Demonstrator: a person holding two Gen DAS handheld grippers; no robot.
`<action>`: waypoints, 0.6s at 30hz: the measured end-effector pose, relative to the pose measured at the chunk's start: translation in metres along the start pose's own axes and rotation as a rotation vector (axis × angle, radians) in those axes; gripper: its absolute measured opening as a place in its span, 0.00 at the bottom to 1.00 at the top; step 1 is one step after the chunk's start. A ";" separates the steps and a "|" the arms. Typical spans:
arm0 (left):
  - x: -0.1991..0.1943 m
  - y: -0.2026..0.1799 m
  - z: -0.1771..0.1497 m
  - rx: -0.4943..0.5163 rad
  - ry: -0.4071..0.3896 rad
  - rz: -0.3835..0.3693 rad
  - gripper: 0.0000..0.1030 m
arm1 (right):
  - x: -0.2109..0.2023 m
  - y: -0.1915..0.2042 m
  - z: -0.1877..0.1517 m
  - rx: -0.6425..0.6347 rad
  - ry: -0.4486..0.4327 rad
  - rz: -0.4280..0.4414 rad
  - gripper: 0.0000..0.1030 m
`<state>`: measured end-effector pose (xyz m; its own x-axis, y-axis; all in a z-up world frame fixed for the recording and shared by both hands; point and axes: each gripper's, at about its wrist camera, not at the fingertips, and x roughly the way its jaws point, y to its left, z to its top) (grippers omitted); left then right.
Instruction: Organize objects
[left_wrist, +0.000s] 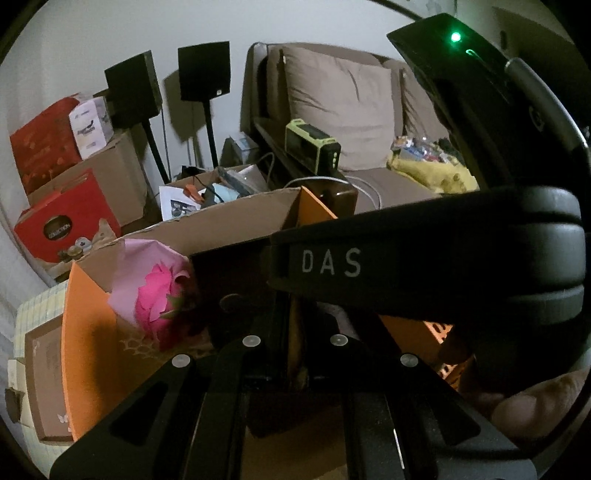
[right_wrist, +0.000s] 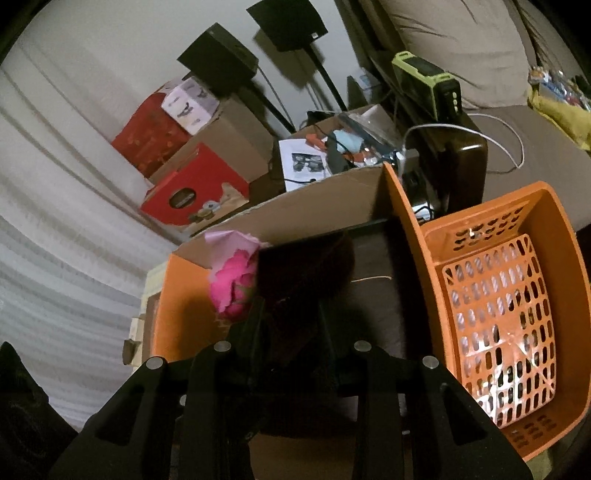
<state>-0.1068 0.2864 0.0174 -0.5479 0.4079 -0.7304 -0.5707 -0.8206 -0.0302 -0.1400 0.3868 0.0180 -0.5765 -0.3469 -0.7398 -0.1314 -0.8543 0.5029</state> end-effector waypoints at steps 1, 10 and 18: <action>0.003 -0.001 0.000 0.004 0.006 0.004 0.07 | 0.003 -0.003 0.000 0.002 0.003 0.002 0.27; 0.015 -0.001 -0.006 0.006 0.063 -0.010 0.21 | 0.020 -0.027 -0.004 0.020 0.030 -0.010 0.16; -0.020 0.042 -0.012 -0.072 0.047 -0.049 0.35 | 0.020 -0.031 -0.004 0.003 0.026 -0.044 0.09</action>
<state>-0.1126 0.2388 0.0223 -0.4900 0.4309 -0.7578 -0.5499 -0.8273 -0.1148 -0.1445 0.4047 -0.0136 -0.5485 -0.3191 -0.7728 -0.1588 -0.8677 0.4710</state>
